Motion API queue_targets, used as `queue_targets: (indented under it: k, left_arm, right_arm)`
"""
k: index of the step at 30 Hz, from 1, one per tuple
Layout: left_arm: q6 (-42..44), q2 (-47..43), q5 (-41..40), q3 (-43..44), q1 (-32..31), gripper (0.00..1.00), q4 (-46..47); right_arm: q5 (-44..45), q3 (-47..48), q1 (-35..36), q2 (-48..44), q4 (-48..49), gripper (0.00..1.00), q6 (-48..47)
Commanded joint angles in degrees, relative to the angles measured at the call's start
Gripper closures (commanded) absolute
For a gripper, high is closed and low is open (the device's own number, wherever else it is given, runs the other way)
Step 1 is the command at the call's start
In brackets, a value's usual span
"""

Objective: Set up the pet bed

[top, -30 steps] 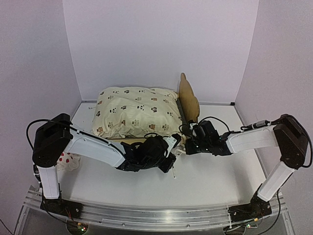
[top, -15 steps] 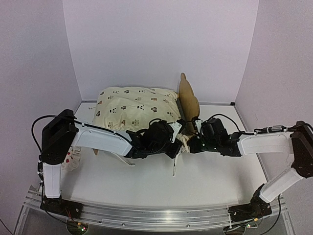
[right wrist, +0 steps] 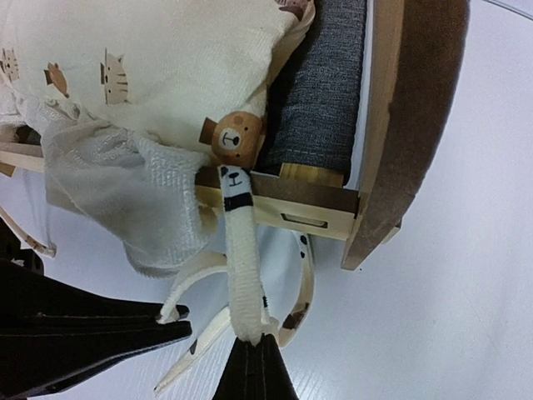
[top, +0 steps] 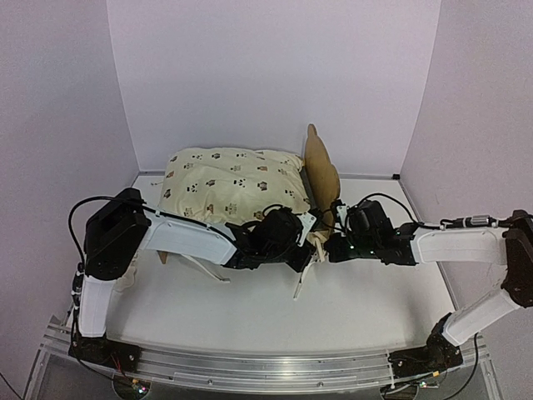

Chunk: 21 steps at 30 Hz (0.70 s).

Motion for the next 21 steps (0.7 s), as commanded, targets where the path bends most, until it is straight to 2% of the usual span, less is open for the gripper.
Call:
queue_targets:
  k: [1,15,21]
  left_arm:
    - [0.4,2.8,1.0,3.4,0.7,1.00,-1.8]
    - [3.5,6.9,8.7,7.3,3.3,1.00,0.1]
    - [5.5,7.4,11.9,6.7,4.4,1.00,1.4]
  right_arm:
    - [-2.4,1.9,0.3,-2.3,0.1,1.00,-0.6]
    - [-10.0,2.2,0.3,-1.3,-1.7,0.99,-2.9]
    - [-9.6,2.6,0.3,-3.2,-5.5,0.74,-3.4]
